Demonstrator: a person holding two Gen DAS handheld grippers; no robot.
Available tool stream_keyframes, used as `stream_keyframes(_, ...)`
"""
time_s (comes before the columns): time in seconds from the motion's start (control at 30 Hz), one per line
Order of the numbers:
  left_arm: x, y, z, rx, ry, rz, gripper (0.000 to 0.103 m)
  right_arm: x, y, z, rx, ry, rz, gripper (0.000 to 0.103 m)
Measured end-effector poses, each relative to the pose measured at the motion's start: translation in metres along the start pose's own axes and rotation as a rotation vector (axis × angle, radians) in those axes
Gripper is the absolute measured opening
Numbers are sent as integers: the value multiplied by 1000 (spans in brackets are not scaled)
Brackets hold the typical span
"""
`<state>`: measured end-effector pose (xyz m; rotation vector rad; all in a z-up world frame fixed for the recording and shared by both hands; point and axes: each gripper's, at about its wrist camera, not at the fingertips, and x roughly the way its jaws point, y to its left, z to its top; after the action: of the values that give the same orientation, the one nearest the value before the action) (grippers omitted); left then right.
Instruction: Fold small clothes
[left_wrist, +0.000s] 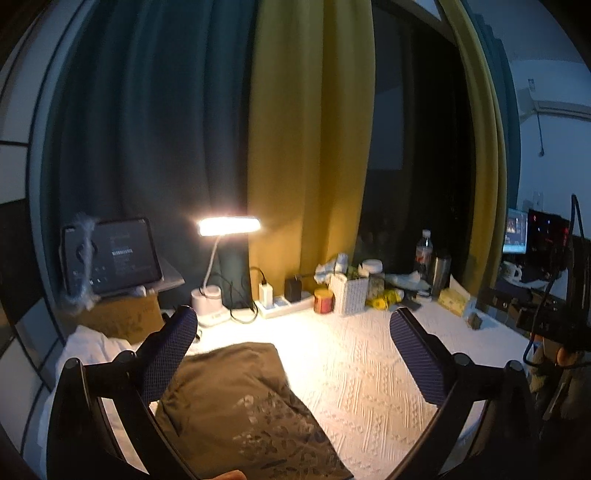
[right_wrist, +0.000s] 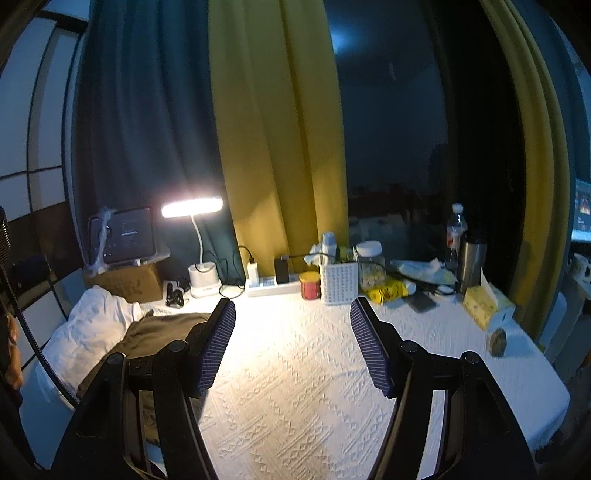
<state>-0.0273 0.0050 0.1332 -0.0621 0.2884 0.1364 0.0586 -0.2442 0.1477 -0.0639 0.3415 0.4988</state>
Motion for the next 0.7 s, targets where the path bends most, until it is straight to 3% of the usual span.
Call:
stream_keyframes(0.37, -35, 15, 23, -49, -90, 47, 103, -20, 15, 23, -48, -62, 7, 68)
stream_keyframes(0.57, -51, 23, 29, -66, -154, 68, 103, -36, 29, 33, -74, -125, -61, 68)
stream_keyframes(0.7, -59, 30, 30, -80, -172, 85, 103, -44, 36, 41, -78, -156, -54, 68)
